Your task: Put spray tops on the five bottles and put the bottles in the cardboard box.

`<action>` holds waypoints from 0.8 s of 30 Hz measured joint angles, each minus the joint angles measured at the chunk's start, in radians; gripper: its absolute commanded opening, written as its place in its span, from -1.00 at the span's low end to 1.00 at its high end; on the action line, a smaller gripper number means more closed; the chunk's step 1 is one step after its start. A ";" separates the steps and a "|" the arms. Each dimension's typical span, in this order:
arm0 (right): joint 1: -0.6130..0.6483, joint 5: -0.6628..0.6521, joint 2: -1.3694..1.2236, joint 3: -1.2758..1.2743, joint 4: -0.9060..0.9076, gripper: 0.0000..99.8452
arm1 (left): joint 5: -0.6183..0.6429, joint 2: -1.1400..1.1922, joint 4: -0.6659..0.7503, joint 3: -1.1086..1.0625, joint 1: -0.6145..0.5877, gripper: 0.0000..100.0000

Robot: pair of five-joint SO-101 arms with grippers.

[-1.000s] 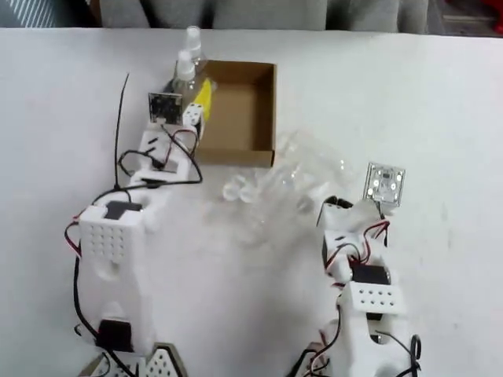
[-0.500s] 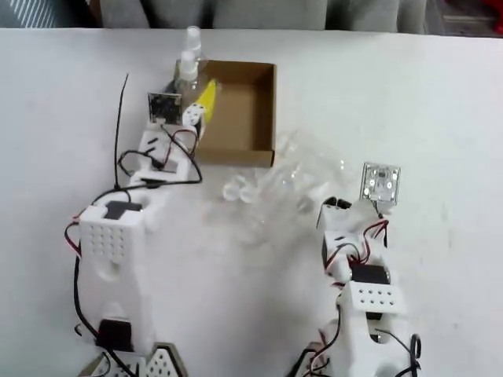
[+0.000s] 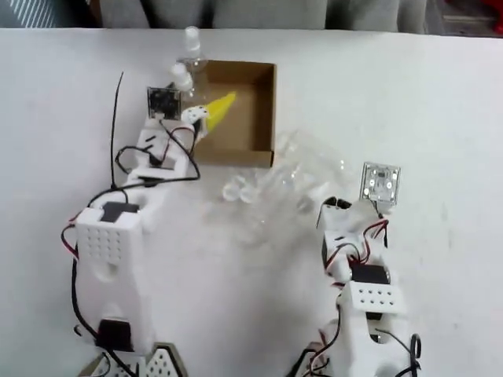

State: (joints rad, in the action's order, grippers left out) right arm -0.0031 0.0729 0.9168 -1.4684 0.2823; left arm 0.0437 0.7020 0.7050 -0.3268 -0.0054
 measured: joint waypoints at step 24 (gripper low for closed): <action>0.000 -0.002 0.000 0.000 0.000 -0.96 | 0.000 -0.207 -0.025 -0.204 -0.020 0.04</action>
State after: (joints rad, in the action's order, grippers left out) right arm -0.0031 0.0713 0.9168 -1.4684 0.2823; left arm 0.0437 0.4948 0.6805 -0.5309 -0.0253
